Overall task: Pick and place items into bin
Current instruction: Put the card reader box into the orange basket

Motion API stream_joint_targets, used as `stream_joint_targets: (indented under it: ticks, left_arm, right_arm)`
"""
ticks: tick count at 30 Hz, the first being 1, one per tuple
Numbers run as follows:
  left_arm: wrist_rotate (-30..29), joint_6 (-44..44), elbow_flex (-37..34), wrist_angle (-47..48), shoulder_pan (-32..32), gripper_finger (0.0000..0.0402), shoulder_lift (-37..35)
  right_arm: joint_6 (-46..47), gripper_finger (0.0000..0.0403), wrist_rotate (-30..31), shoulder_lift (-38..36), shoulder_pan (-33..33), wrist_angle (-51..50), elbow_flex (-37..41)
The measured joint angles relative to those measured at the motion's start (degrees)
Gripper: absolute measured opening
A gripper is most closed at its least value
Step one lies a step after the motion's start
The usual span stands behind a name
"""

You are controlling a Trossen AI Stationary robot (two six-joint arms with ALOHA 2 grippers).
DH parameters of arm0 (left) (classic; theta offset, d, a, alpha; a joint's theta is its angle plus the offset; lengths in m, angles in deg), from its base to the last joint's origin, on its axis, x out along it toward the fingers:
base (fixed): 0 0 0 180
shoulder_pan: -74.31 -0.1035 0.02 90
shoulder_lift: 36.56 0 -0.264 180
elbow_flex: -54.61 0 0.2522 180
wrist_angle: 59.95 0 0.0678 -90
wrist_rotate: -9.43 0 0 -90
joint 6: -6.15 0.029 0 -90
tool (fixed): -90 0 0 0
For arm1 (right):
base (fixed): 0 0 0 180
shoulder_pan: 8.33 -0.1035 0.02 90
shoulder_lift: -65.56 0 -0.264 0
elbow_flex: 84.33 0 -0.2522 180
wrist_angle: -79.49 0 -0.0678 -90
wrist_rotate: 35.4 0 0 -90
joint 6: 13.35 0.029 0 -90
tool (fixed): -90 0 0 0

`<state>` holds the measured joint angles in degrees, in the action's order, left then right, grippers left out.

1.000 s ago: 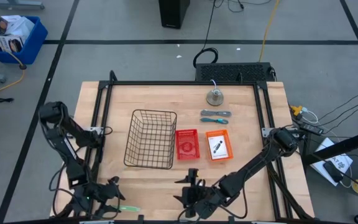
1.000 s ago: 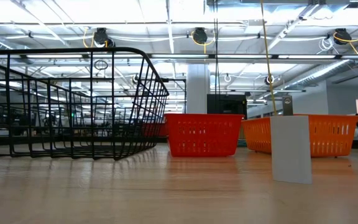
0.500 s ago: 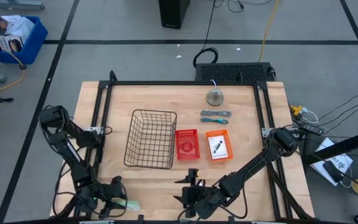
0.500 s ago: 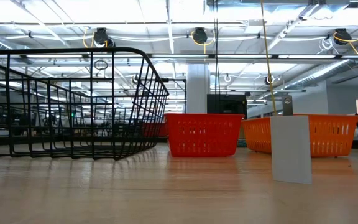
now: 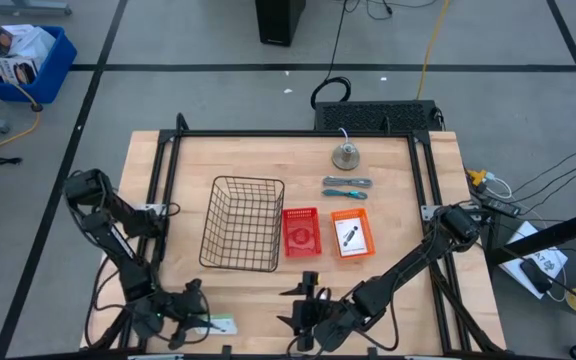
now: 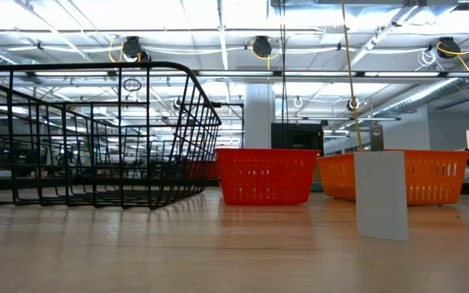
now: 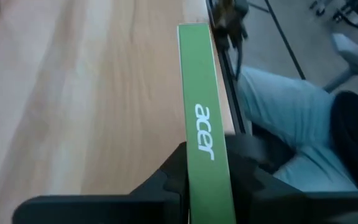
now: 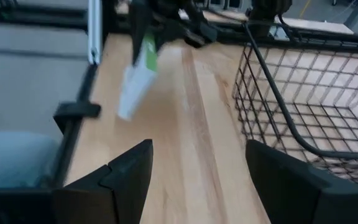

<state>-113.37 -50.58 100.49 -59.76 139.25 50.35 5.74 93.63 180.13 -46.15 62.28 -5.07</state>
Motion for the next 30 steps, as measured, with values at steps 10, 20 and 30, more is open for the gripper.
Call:
stream_joint_targets:
  ticks: [10, 20, 30]
  left_arm:
    - [0.2, 12.7, 0.0, -8.2, -7.0, 0.0046, 0.0]
    - [1.8, 15.9, 0.0, -11.0, -13.6, 0.0052, -0.9]
    - [6.5, 20.6, 0.0, -17.9, -18.3, 0.0061, -1.3]
  right_arm:
    - [7.3, 0.0251, -2.4, -0.1, 2.4, 17.1, 9.2]
    - [7.9, 0.0251, -10.7, -0.1, 5.8, 35.8, 16.9]
    - [7.9, 0.0251, -10.8, -0.1, 6.4, 38.5, 17.0]
